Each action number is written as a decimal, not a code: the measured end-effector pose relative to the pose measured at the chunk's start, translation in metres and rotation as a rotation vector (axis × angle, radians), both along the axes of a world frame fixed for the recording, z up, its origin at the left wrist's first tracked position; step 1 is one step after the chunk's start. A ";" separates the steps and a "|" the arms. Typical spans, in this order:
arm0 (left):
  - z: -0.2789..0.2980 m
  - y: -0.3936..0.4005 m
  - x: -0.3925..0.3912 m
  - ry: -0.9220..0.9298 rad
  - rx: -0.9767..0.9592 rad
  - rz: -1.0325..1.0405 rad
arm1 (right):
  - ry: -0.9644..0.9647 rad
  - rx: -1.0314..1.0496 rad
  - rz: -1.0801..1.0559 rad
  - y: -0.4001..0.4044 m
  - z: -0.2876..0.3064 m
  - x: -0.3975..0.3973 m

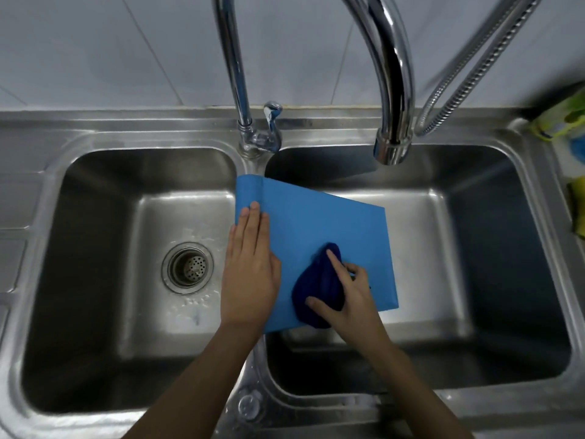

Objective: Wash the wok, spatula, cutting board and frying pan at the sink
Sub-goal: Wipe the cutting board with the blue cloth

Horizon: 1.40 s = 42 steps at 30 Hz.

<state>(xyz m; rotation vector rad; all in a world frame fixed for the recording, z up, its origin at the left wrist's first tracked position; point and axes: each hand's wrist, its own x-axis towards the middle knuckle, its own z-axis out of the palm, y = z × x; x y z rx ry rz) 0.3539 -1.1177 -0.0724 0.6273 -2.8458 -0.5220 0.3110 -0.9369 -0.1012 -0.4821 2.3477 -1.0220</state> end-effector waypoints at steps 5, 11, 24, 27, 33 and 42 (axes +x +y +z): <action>-0.001 0.001 0.000 0.021 0.007 0.007 | 0.011 0.231 -0.046 0.039 -0.028 -0.034; -0.001 0.000 0.000 0.028 0.008 0.011 | -0.141 0.528 -0.182 0.063 -0.038 -0.070; -0.002 0.000 0.001 0.015 0.000 -0.007 | 0.234 0.032 0.090 -0.051 0.008 -0.046; -0.001 0.001 -0.002 0.032 0.015 0.007 | 0.188 0.133 -0.034 -0.031 -0.016 -0.078; -0.002 0.001 -0.002 0.063 0.027 0.013 | -0.069 0.460 -0.222 0.027 -0.055 -0.142; -0.001 -0.001 -0.001 0.057 0.041 0.019 | 0.278 0.018 0.050 -0.095 0.014 -0.098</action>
